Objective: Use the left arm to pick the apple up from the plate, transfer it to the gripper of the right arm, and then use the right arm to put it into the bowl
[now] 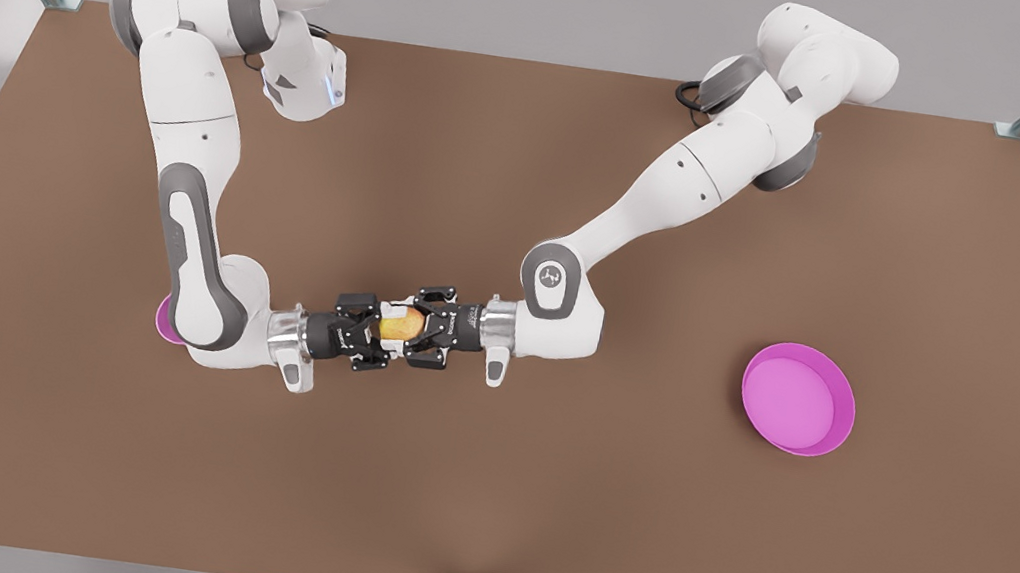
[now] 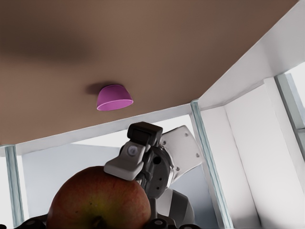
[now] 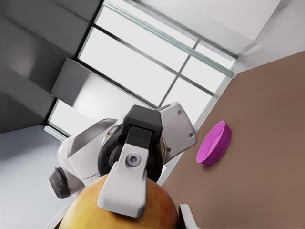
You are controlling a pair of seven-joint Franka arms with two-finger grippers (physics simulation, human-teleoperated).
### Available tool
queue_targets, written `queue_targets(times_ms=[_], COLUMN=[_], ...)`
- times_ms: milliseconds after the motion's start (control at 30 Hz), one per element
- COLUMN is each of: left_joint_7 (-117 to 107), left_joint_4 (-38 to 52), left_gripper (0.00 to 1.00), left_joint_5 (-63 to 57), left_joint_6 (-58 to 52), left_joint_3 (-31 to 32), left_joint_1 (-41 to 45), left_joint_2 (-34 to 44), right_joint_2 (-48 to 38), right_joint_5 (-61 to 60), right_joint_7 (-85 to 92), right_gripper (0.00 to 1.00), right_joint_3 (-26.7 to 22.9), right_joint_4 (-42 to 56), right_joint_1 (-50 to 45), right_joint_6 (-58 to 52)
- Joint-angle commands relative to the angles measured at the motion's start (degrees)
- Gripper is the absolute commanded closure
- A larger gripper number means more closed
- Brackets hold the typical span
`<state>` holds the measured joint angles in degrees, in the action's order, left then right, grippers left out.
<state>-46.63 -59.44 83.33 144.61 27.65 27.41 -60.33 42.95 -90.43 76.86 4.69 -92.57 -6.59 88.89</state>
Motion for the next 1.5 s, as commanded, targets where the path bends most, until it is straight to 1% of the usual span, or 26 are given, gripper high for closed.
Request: queue_targets(times_ms=[0,67,100,133,533,700,767,900,933,967,1000,1033,1067,1100,1133,1167,1200,1233,1267,1300,1367,1400,1433,1467], left_joint_7=[0.7,0.7,0.7,0.7,-0.7,-0.7,-0.7,-0.7,-0.5,0.0,-0.3,-0.4,-0.7,-0.7,0.7,4.0,9.8,20.2,27.1,34.0,42.0,45.6,45.7,45.9], left_joint_4=[0.0,0.0,0.0,-0.1,-1.6,-4.1,-5.4,-8.8,-12.6,-19.3,-24.2,-28.7,-35.3,-37.2,-34.2,-29.8,-26.2,-21.9,-18.9,-17.2,-17.1,-18.1,-19.0,-21.8], left_gripper=[0.24,0.24,0.17,0.00,0.00,0.00,0.00,0.00,0.00,0.00,0.00,0.00,0.00,0.00,0.00,0.00,0.00,0.00,0.00,0.00,0.00,0.00,0.00,0.00], left_joint_5=[0.2,0.2,0.2,0.2,-1.3,-1.3,-1.3,-1.3,-1.3,-1.9,-5.8,-12.2,-26.0,-41.1,-56.8,-65.2,-71.9,-79.5,-83.8,-86.4,-87.4,-86.8,-86.8,-86.8], left_joint_6=[0.0,0.0,0.0,0.0,0.0,0.0,0.0,-0.1,-0.2,-0.3,-0.7,-1.1,-2.2,-12.8,-27.2,-36.6,-43.2,-50.2,-53.4,-54.4,-54.8,-55.0,-54.9,-54.4], left_joint_3=[0.0,0.0,0.0,0.0,-0.1,-0.1,-0.1,-0.1,-0.1,-0.1,-0.3,-0.4,-0.7,-2.1,-2.7,-2.7,-2.7,-2.6,-2.6,-4.1,-5.5,-14.2,-19.8,-20.0], left_joint_1=[0.0,0.0,0.0,0.0,-0.3,-1.4,-1.7,-2.9,-4.2,-6.3,-8.5,-10.2,-13.8,-20.1,-28.9,-32.5,-36.3,-39.5,-41.0,-41.0,-41.0,-34.0,-28.0,-27.5], left_joint_2=[0.0,0.0,0.1,0.1,1.1,2.6,3.3,5.3,8.2,13.2,17.2,20.2,24.1,26.3,28.2,28.2,28.2,29.1,30.2,33.5,40.0,44.1,47.1,49.9], right_joint_2=[-0.1,-0.1,-0.1,-0.1,-0.1,-0.1,-0.1,-0.1,-0.1,-0.1,-0.1,-0.1,-0.1,-0.1,-0.1,-0.1,-0.1,-0.1,-0.1,-0.1,0.0,0.0,0.0,0.0], right_joint_5=[0.1,0.0,0.0,0.0,0.8,2.2,4.5,5.3,5.8,6.1,6.1,6.3,7.5,7.7,7.8,9.4,11.0,11.7,12.7,14.0,14.1,15.4,17.7,17.7], right_joint_7=[1.4,1.4,1.4,1.4,1.9,2.0,3.1,3.2,3.2,3.2,3.1,3.2,3.1,3.2,3.2,3.2,3.1,3.0,3.1,3.3,5.8,5.9,5.9,5.8], right_gripper=[0.19,0.19,0.19,0.19,0.19,0.19,0.19,0.19,0.19,0.19,0.19,0.19,0.19,0.19,0.19,0.19,0.19,0.19,0.19,0.18,0.18,0.18,0.18,0.18], right_joint_3=[0.0,0.0,0.1,0.1,0.0,-0.3,-0.3,-0.3,-0.3,-0.3,-0.3,-0.3,-0.3,-0.5,-0.6,-0.6,-0.6,-0.6,-0.6,-0.6,-0.7,-0.7,-0.6,-0.6], right_joint_4=[0.0,0.0,0.0,0.0,-0.2,-0.2,-0.4,-0.5,-0.4,-0.5,-0.4,-0.4,-0.3,0.0,0.2,0.8,1.8,2.1,2.1,2.7,2.7,2.7,2.7,2.7], right_joint_1=[0.0,0.0,0.0,0.0,0.4,1.3,2.4,3.4,4.0,4.0,4.5,5.2,6.1,7.2,8.1,9.1,10.5,11.9,13.2,14.8,16.3,17.8,19.4,20.5], right_joint_6=[0.0,0.0,0.0,0.1,-0.1,-0.6,-0.8,-2.2,-2.3,-2.3,-2.8,-2.8,-2.8,-2.8,-2.9,-2.9,-2.9,-3.0,-3.1,-3.1,-3.1,-4.8,-4.9,-6.9])
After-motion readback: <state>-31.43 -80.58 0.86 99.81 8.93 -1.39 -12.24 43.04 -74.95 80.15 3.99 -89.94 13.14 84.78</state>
